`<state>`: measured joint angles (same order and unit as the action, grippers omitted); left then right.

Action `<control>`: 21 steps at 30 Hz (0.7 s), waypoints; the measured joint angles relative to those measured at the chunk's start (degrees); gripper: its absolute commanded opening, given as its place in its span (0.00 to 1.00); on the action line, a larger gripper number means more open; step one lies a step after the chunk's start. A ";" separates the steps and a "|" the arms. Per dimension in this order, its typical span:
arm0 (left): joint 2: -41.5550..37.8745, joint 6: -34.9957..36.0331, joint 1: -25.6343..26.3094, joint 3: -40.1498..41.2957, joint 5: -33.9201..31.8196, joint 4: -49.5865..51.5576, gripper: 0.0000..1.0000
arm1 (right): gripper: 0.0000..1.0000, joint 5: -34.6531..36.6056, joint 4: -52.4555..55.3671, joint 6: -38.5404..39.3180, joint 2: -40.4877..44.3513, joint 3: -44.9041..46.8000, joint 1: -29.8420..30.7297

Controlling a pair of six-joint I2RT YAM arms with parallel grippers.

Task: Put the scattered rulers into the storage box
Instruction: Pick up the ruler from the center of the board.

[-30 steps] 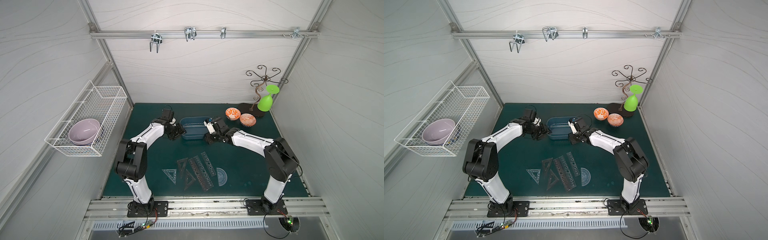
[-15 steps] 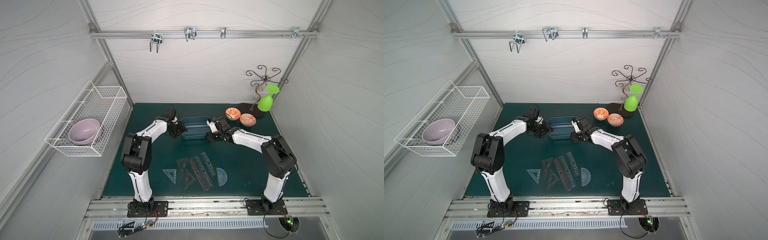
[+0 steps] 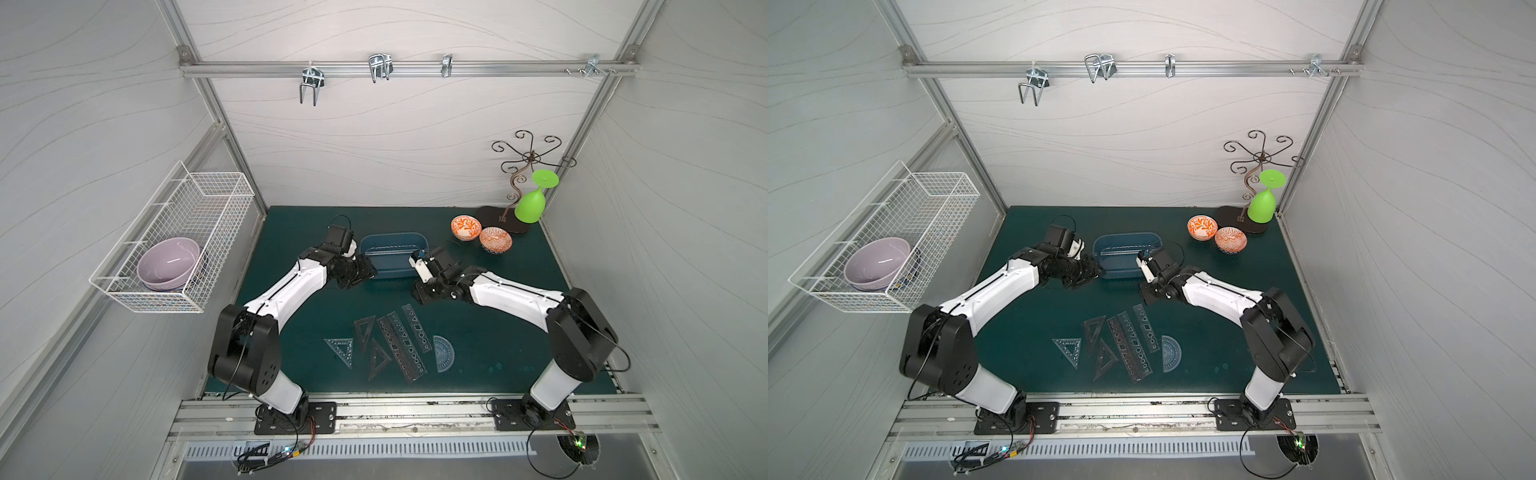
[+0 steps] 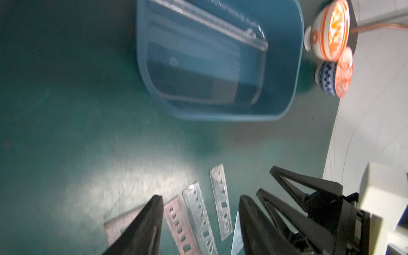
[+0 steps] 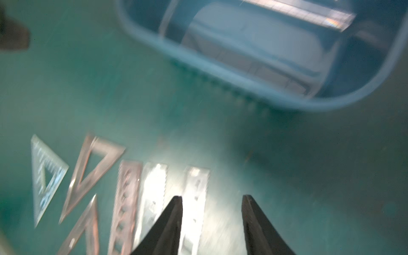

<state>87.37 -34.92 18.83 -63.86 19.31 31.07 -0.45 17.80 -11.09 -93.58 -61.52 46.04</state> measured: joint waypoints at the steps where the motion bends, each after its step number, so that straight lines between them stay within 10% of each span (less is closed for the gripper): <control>1: -0.85 -0.02 0.57 1.46 0.04 -0.02 0.59 | 0.51 0.00 0.79 -0.11 1.05 1.11 1.27; 21: -1.73 0.04 1.90 8.11 1.16 -2.23 0.60 | 0.54 7.08 6.91 -5.88 -4.57 3.41 10.95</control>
<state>85.65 -34.87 20.73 -55.75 20.47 28.84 6.63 24.71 -16.97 -98.15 -58.11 56.99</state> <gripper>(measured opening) 0.596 0.550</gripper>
